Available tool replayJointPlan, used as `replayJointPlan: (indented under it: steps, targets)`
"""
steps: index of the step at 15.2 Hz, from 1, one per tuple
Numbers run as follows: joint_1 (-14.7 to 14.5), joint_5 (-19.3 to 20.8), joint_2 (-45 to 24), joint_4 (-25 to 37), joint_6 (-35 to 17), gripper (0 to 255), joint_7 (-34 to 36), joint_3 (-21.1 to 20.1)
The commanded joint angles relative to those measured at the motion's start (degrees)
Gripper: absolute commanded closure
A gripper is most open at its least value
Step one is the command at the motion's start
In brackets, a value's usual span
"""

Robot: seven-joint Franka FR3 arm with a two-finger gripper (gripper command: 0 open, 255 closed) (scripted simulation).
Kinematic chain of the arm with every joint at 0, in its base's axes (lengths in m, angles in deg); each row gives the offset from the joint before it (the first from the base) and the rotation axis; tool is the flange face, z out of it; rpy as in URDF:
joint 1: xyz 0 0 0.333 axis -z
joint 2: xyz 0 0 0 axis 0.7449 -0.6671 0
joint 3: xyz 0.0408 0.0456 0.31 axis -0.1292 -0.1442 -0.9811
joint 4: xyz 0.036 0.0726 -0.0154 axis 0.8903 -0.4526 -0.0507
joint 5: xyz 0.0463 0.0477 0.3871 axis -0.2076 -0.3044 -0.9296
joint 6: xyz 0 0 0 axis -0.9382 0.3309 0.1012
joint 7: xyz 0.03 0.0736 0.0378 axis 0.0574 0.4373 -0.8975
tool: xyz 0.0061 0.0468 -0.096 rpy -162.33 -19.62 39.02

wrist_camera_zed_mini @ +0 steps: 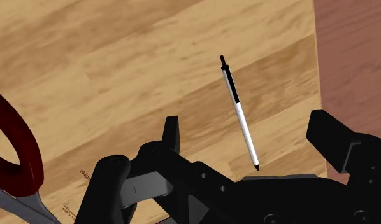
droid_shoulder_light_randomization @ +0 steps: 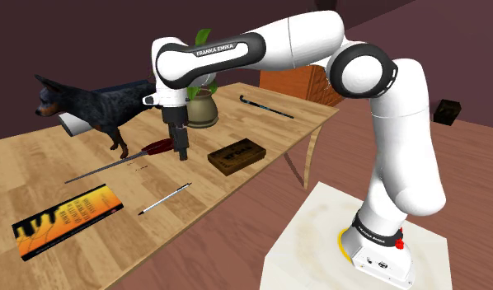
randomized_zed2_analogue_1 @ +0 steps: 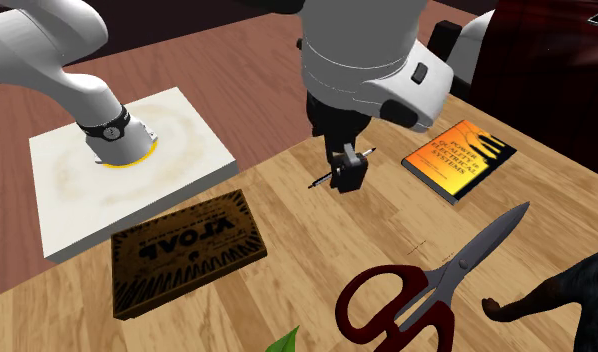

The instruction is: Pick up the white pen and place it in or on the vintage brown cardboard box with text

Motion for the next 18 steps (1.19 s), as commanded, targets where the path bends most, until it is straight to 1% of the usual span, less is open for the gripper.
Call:
replayJointPlan:
  steps: [1, 9, 16, 18]
  targets:
    - [-1.06, 0.60, -3.78, 3.87, 0.94, 0, -2.03, -1.09]
    - [-6.62, 3.88, -18.56, 22.09, 7.58, 0, -8.63, -4.86]
    - [-6.81, 3.66, -17.39, 14.87, 1.50, 0, -8.96, -4.93]
    - [-6.83, 3.64, -17.34, 14.35, 1.03, 0, -8.98, -4.93]
